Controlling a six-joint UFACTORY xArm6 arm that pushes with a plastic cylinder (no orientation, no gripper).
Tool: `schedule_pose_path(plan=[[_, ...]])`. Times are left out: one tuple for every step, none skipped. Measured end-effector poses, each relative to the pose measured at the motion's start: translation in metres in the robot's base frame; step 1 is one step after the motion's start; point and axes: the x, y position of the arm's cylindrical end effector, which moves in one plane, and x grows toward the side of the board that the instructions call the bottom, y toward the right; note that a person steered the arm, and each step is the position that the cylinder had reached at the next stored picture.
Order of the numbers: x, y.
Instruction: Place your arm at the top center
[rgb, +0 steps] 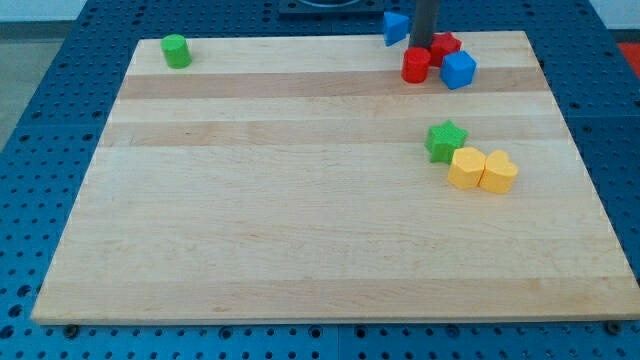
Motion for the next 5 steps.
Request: schedule_pose_path(plan=[[-0.017, 0.008], [-0.038, 0.009], [-0.039, 0.007], [-0.039, 0.004], [-0.038, 0.002]])
